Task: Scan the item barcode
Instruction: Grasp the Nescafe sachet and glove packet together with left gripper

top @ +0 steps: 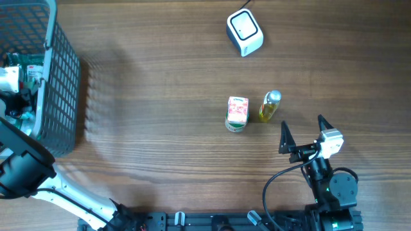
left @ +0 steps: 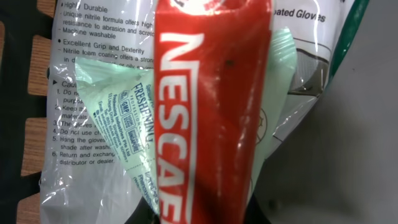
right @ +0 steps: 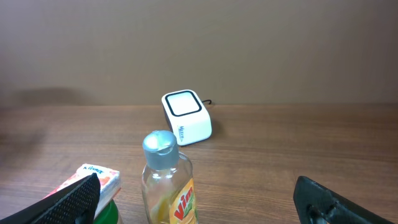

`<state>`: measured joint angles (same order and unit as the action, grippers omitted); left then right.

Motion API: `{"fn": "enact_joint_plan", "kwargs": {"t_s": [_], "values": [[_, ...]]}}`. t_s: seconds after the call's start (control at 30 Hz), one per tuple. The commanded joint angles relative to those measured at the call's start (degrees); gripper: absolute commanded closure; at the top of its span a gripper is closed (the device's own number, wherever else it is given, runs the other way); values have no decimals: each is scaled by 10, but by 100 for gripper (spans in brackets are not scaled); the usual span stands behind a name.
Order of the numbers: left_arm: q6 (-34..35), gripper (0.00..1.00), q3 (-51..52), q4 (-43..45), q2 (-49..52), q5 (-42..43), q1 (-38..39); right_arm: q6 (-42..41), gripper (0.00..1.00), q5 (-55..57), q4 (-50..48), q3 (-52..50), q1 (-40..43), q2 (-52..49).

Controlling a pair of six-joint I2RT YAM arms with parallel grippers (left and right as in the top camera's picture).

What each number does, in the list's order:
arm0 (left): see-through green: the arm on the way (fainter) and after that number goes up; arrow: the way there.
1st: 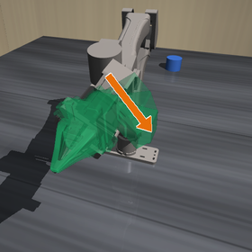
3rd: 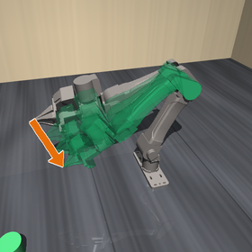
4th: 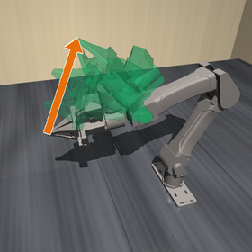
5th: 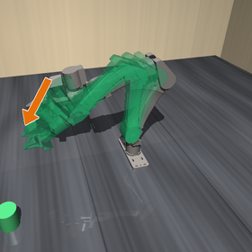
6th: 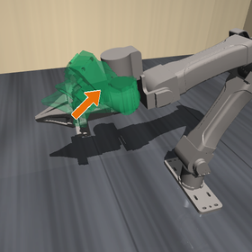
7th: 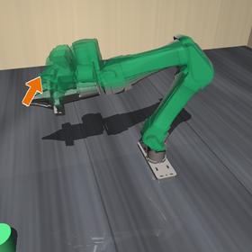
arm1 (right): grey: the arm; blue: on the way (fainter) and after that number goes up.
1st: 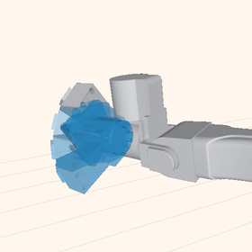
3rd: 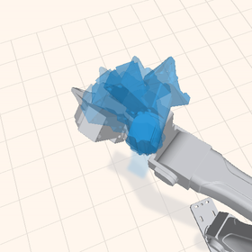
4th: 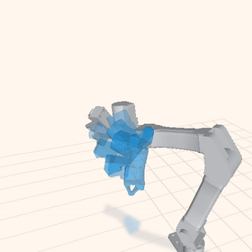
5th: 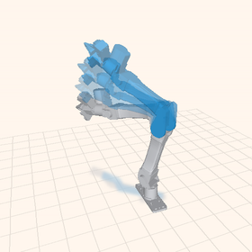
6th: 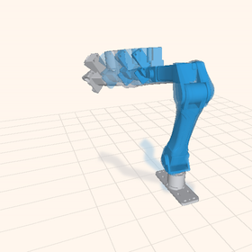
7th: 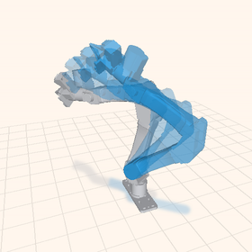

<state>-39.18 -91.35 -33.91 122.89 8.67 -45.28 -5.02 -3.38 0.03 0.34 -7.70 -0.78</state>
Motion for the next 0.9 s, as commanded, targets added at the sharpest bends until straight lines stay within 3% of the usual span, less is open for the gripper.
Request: {"fn": "enact_joint_plan", "kwargs": {"t_s": [0.0, 0.23, 0.33, 0.53, 0.73, 0.87], "values": [[67, 96, 18, 4, 6, -18, 1, 4, 0, 5, -1, 0, 1, 3], [203, 96, -17, 24, -155, 24, 32, 4, 0, 5, -1, 0, 1, 3], [292, 96, -21, 55, -281, 24, 53, 4, 0, 5, -1, 0, 1, 3], [354, 96, -21, 73, -444, 24, 114, 4, 0, 5, -1, 0, 1, 3], [358, 96, -21, -63, -513, -30, 279, 4, 0, 5, -1, 0, 1, 3], [428, 96, -16, -177, -497, -55, 395, 4, 0, 5, -1, 0, 1, 3]]}}
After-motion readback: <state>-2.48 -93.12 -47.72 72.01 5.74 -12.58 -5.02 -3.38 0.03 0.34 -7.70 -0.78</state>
